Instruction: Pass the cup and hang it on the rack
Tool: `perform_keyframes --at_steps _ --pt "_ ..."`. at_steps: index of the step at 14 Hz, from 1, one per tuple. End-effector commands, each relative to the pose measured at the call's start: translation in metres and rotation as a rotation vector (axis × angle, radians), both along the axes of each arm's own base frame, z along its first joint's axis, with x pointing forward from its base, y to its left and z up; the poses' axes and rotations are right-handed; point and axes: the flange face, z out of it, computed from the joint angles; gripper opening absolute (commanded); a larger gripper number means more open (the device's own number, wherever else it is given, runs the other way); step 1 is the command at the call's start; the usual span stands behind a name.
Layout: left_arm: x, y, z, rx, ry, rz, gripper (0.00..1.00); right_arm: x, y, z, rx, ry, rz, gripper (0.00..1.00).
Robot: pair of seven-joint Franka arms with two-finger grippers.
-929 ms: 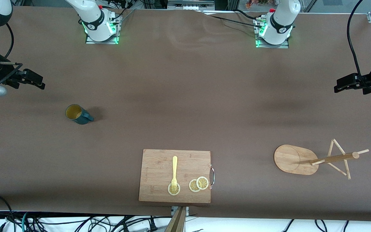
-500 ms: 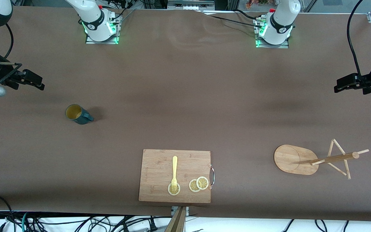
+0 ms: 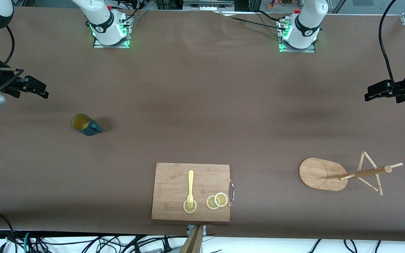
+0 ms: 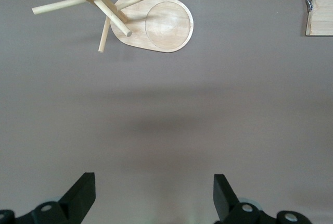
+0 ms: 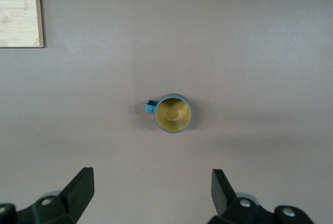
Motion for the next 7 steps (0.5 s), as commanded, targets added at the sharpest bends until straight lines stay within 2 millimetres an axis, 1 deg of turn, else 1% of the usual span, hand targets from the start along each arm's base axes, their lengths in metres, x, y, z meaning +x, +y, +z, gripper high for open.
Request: perform_keyframes --at_steps 1,2,5,7 --pt "0.0031 -0.0023 0.0051 -0.003 -0.005 0.008 1.00 -0.0079 -0.0004 0.0052 -0.002 0.012 -0.010 1.00" --pt "0.0031 -0.0023 0.0051 -0.003 -0.005 0.006 1.00 -0.0091 -0.0014 0.0043 0.006 0.022 -0.014 1.00" --pt "0.0031 -0.0023 0.0051 -0.002 -0.005 0.011 1.00 -0.0141 0.0055 0.0121 0.006 0.021 0.000 1.00" --pt "0.0044 -0.0023 0.0023 -0.002 0.000 0.012 1.00 -0.0149 0.0024 0.0087 0.008 0.037 -0.006 1.00"
